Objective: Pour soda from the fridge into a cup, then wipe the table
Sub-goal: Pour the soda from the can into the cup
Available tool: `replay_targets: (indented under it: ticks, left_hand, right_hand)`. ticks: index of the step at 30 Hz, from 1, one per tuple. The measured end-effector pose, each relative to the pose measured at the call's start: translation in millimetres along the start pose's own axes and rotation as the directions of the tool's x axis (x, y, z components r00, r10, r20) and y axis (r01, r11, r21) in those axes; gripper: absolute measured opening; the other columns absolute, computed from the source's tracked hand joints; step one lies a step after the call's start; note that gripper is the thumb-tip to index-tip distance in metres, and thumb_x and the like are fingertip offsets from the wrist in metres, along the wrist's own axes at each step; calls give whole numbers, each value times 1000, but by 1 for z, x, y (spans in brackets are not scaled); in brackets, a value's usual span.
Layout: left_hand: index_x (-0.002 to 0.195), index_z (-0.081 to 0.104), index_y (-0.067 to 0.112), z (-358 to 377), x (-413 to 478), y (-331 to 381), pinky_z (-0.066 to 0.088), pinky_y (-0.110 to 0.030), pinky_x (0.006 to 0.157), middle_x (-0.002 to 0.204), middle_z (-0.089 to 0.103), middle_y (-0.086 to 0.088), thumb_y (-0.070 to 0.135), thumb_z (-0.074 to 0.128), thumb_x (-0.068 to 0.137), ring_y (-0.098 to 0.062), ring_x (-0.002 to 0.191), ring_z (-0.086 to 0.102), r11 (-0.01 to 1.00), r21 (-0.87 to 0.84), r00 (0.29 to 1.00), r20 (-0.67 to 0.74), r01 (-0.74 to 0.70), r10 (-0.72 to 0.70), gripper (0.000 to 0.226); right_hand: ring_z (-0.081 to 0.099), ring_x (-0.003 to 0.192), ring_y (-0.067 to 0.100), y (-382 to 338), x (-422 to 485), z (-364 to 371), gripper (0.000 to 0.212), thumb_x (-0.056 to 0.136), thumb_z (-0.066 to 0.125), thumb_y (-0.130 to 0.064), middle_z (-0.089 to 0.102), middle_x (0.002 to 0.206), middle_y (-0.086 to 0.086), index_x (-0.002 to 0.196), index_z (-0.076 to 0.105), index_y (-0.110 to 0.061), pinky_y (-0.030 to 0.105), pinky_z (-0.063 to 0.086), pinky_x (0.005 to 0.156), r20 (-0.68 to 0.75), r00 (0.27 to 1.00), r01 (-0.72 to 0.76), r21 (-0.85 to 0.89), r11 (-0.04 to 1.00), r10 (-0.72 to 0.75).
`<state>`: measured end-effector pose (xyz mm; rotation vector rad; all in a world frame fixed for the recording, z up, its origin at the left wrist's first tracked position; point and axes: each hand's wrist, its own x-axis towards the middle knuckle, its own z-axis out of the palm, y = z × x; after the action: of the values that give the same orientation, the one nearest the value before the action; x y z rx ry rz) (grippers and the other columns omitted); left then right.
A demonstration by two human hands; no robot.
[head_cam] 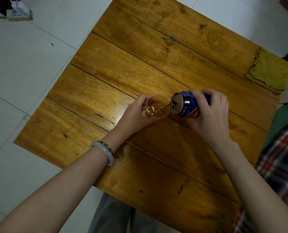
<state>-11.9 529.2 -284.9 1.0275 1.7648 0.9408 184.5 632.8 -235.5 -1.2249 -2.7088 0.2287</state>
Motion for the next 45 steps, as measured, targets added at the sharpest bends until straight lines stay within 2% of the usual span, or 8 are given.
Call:
replay_targets:
  ticks: [8,10,13,23,32,37,41,45]
  left_hand:
    - [113,49,27,1,0,0,53,-23,83,108,59,17,32,83,67,1,99,58,1000,-1,1000,-7,-8,8,57]
    - [113,49,28,1,0,0,53,-24,83,107,58,18,31,83,68,4,98,57,1000,2,1000,-10,-5,5,56]
    - [111,48,29,1,0,0,52,-20,82,105,57,21,30,82,68,9,95,55,1000,-3,1000,-10,-7,7,55]
    - [115,50,23,2,0,-2,52,-24,84,108,59,16,31,83,67,-2,100,59,1000,8,1000,-10,-22,22,59]
    - [115,49,25,1,0,-1,49,-15,82,108,58,17,28,83,68,0,99,57,1000,9,1000,0,-3,3,58]
    - [111,46,31,0,0,1,45,-5,77,101,54,26,29,83,68,14,92,52,1000,5,1000,6,6,-6,56]
    - [111,47,30,0,0,0,46,-7,79,101,55,26,28,83,68,16,93,52,1000,-2,1000,3,2,-2,56]
    - [111,47,30,0,0,1,49,-15,83,103,56,23,28,83,68,9,94,55,1000,4,1000,4,-3,3,56]
  right_hand:
    - [41,114,38,0,0,0,78,64,80,-19,47,122,23,134,45,-16,51,35,92,0,1000,4,-18,1000,-4]
    - [42,114,39,0,0,0,78,65,80,-19,47,122,23,134,44,-16,51,35,92,2,1000,6,-24,1000,-6]
    - [42,114,38,0,0,0,77,65,80,-20,47,122,23,134,44,-16,51,35,92,0,1000,6,-30,1000,-6]
    - [41,114,38,-1,0,-2,79,64,80,-17,47,122,23,134,44,-16,51,35,93,10,1000,8,-41,999,-7]
    - [42,114,39,-1,0,-2,77,65,79,-17,47,121,24,134,44,-16,51,34,93,-1,1000,10,-42,999,-10]
    - [41,114,39,-1,1,-2,79,64,80,-16,46,122,24,134,44,-15,52,35,93,3,1000,16,-40,999,-16]
    - [41,114,39,-2,1,-3,79,64,79,-16,47,122,24,134,44,-16,53,35,92,5,1000,16,-44,999,-16]
    - [40,115,39,-1,2,-3,79,64,80,-17,46,123,23,135,43,-17,53,35,94,16,1000,12,-45,999,-12]
